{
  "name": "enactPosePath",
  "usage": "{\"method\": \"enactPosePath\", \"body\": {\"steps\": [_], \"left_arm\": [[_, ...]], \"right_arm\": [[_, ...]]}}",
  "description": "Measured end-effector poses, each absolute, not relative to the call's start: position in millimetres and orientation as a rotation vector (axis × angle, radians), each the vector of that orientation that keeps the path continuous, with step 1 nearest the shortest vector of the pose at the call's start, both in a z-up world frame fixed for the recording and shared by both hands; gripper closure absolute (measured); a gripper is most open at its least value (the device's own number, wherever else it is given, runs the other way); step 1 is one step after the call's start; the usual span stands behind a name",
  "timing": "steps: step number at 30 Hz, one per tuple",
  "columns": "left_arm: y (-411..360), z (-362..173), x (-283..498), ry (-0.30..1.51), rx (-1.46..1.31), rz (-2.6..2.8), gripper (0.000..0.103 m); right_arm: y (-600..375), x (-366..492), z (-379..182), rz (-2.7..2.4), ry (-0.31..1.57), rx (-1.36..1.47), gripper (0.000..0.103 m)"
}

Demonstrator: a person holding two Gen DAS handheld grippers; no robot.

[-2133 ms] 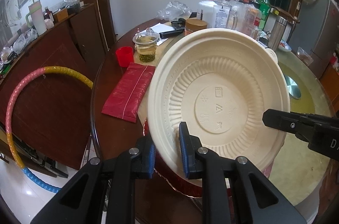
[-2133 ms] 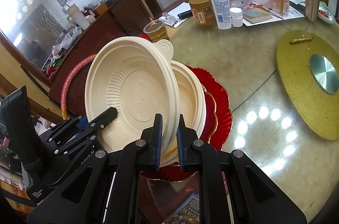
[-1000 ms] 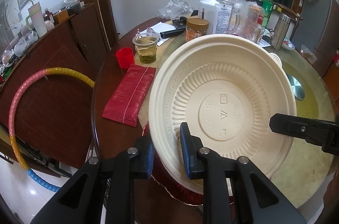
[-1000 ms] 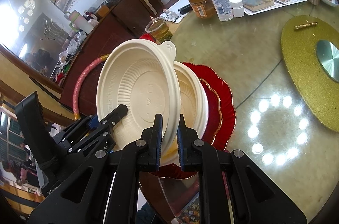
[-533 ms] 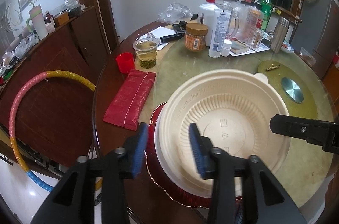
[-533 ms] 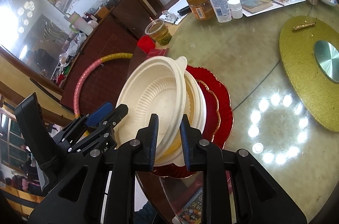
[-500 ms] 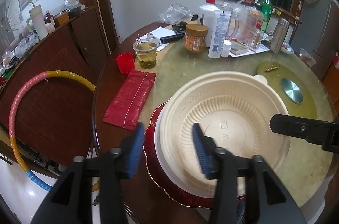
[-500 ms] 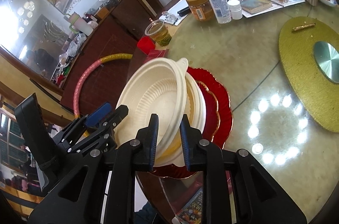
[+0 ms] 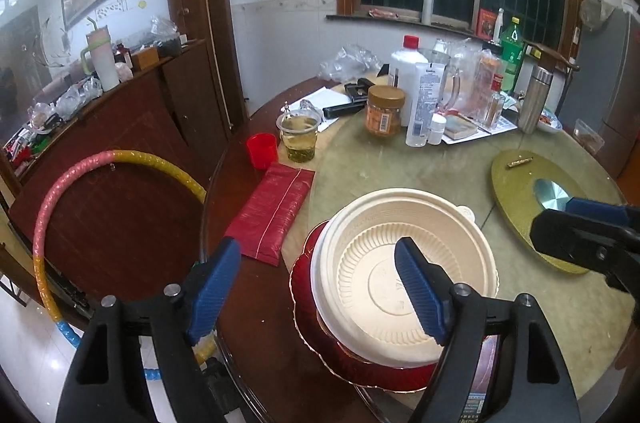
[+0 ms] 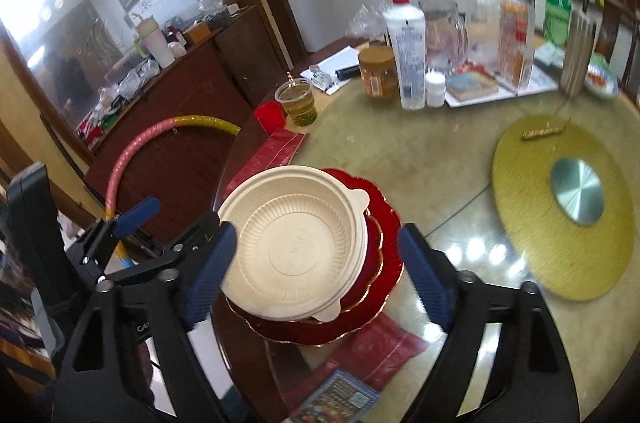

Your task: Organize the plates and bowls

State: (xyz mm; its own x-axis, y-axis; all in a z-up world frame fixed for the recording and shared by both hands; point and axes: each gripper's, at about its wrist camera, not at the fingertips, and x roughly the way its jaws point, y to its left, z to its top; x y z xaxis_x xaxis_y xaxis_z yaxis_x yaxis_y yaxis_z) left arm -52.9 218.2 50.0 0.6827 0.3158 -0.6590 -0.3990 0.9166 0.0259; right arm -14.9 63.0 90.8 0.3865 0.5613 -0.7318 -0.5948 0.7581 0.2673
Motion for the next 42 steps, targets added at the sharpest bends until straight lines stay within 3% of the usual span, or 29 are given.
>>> {"method": "enactPosePath", "body": {"steps": [14, 34, 36, 38, 42], "left_arm": [[201.3, 52.4, -71.2, 0.674, -0.146, 0.402, 0.021], [174.3, 49.7, -82.4, 0.683, -0.087, 0.417, 0.016], [173.9, 49.7, -82.4, 0.685, -0.086, 0.416, 0.012], [174.5, 49.9, -84.3, 0.681, -0.087, 0.410, 0.000], [174.7, 52.4, -87.1, 0.653, -0.091, 0.393, 0.000]], "right_arm": [[44.2, -57.8, 90.9, 0.759, 0.775, -0.339, 0.012], [43.8, -72.3, 66.2, 0.789, 0.789, -0.403, 0.012], [46.2, -73.3, 65.7, 0.790, 0.788, -0.406, 0.012], [49.0, -75.0, 65.4, 0.794, 0.787, -0.412, 0.012], [52.3, -75.5, 65.3, 0.792, 0.787, -0.422, 0.012]]}}
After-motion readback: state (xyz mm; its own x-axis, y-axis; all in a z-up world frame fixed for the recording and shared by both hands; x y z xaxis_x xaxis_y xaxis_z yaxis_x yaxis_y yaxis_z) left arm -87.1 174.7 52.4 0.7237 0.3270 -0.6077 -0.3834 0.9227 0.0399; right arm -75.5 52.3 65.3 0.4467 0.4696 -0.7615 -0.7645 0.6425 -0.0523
